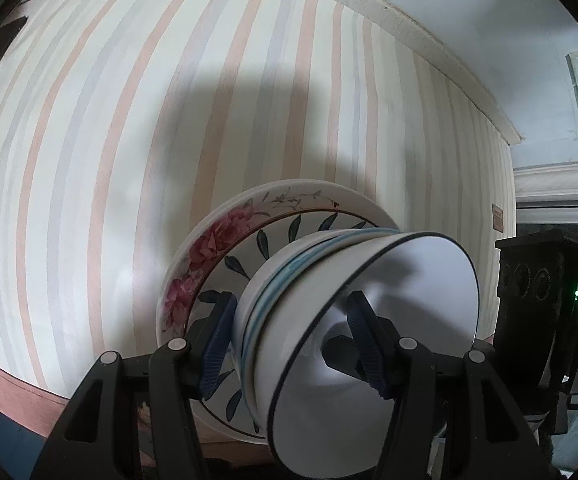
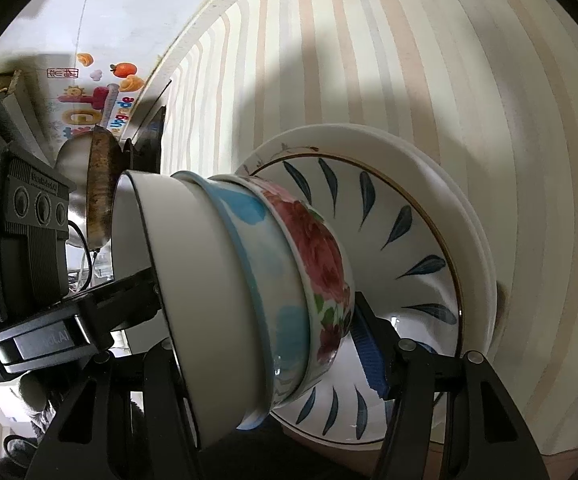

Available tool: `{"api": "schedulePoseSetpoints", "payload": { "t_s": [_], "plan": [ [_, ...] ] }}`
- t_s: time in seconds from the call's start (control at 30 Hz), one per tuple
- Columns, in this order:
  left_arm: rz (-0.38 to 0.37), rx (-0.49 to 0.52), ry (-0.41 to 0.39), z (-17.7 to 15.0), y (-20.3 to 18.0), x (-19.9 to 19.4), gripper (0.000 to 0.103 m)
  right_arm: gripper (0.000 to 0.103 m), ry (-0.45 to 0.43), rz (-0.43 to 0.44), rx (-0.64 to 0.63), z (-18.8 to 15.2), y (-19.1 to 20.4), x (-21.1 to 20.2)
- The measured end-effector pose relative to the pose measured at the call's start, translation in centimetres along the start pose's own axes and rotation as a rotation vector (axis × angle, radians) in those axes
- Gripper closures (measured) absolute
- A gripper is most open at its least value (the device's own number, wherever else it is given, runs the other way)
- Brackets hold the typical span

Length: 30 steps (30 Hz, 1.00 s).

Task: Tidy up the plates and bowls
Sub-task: 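Carry the bowl stack with both grippers over the plate stack, then lower the bowl stack onto the plate stack and open both grippers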

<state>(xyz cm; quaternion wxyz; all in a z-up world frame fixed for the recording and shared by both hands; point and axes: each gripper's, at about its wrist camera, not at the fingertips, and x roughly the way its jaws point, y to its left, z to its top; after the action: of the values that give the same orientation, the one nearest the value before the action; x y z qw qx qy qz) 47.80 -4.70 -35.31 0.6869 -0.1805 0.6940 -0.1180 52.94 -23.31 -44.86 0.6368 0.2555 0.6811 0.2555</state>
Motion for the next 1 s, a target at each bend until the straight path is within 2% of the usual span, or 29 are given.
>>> {"api": "schedulePoseSetpoints", "payload": {
  "t_s": [0.37, 0.57, 0.7, 0.8, 0.93, 1.0],
  "plan": [
    [0.042, 0.036, -0.029, -0.2, -0.7, -0.7, 0.049, 0.04, 0.001, -0.02, 0.018, 0.0, 0.4, 0.3],
    [0.121, 0.062, -0.091, -0.5, -1.1, -2.5, 0.049, 0.04, -0.01, -0.083, -0.001, -0.5, 1.4, -0.2],
    [0.191, 0.093, -0.14, -1.5, -1.6, -4.1, 0.048, 0.039, -0.048, -0.127, -0.025, -1.0, 2.5, -1.8],
    [0.249, 0.124, -0.177, -2.3, -2.0, -5.3, 0.048, 0.035, -0.088, -0.169, -0.057, -1.6, 3.8, -3.5],
    [0.281, 0.145, -0.215, -3.7, -2.3, -7.0, 0.048, 0.025, -0.151, -0.258, -0.1, -2.9, 6.2, -5.8],
    [0.3, 0.162, -0.245, -4.5, -2.4, -8.1, 0.039, 0.018, -0.186, -0.307, -0.119, -3.9, 7.5, -7.0]
  ]
}}
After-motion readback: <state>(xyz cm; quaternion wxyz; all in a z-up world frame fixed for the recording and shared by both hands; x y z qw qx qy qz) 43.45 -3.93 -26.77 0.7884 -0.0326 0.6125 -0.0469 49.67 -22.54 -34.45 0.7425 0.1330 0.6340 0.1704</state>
